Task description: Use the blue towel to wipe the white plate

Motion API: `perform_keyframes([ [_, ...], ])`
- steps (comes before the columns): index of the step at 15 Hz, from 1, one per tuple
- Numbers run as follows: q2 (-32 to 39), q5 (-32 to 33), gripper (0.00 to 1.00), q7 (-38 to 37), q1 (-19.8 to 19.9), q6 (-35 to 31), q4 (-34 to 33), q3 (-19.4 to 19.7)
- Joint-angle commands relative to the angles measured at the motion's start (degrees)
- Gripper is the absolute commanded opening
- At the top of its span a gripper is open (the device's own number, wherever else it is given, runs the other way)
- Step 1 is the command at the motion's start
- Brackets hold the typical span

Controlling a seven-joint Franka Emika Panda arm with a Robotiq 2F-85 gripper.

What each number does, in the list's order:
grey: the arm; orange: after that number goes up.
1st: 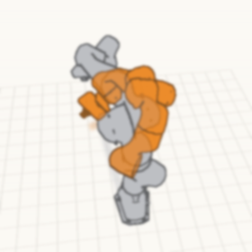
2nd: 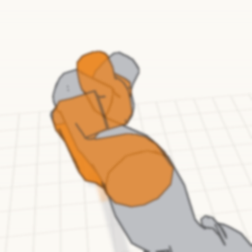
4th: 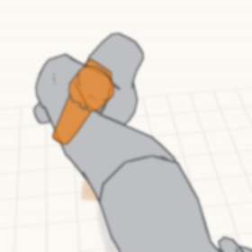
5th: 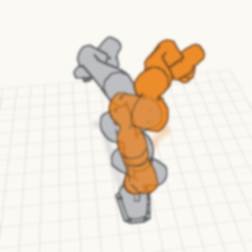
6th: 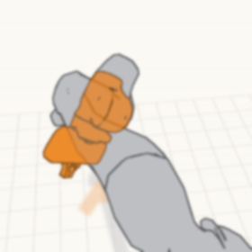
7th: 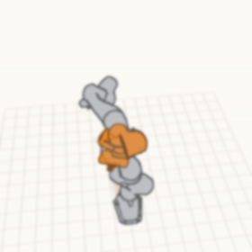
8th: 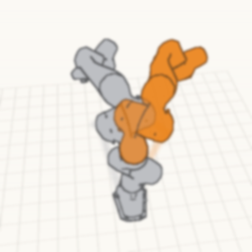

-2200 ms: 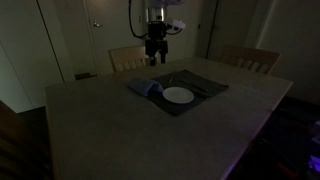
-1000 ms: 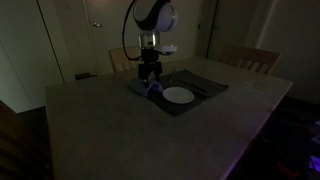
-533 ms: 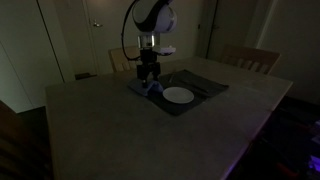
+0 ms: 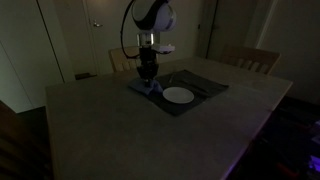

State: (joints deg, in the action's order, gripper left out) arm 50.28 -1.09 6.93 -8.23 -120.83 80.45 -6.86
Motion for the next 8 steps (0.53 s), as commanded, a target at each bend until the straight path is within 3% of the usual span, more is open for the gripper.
perform_keyframes([
  [1, 1.41, 0.17, 0.02, -0.41, -0.07, 0.76, -2.47, -0.05],
  [8, 0.53, -0.38, 0.02, 0.49, 0.46, 0.06, -1.8, -0.6],
])
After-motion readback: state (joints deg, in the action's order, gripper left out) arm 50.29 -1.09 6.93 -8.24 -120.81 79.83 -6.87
